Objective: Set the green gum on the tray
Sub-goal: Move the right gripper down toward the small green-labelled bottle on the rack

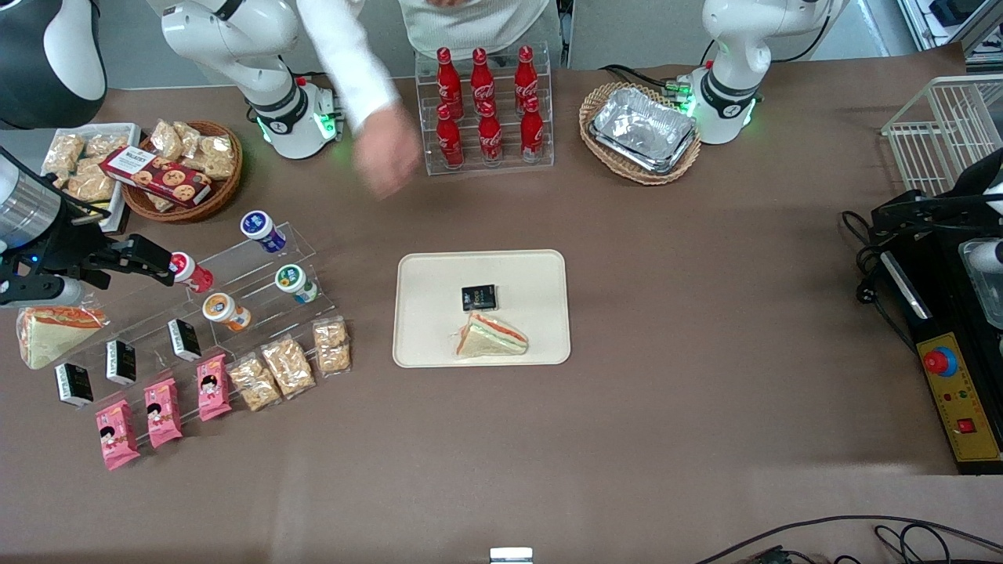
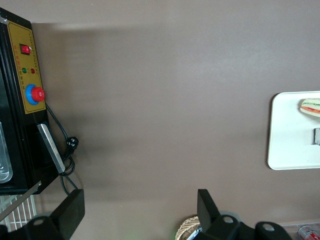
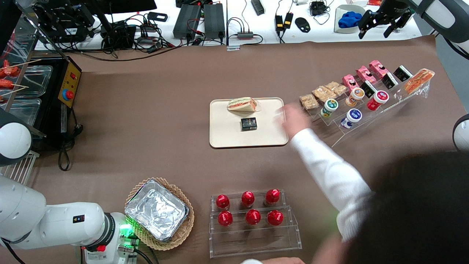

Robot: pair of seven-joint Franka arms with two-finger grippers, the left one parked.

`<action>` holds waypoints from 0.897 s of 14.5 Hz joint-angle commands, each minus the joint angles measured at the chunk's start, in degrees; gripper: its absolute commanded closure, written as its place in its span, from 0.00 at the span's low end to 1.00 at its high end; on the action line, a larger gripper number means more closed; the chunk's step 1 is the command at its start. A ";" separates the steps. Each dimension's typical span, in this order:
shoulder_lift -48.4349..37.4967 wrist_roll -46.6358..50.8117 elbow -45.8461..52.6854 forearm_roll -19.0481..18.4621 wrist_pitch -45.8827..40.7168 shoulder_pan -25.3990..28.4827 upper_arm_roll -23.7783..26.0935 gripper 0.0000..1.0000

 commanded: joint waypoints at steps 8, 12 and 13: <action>0.00 -1.51 -3.73 -0.11 2.27 3.47 0.40 0.00; -5.61 -1.25 -18.47 -0.03 13.67 4.52 0.48 0.00; -6.93 -0.81 -22.08 -0.03 16.75 5.14 0.48 0.00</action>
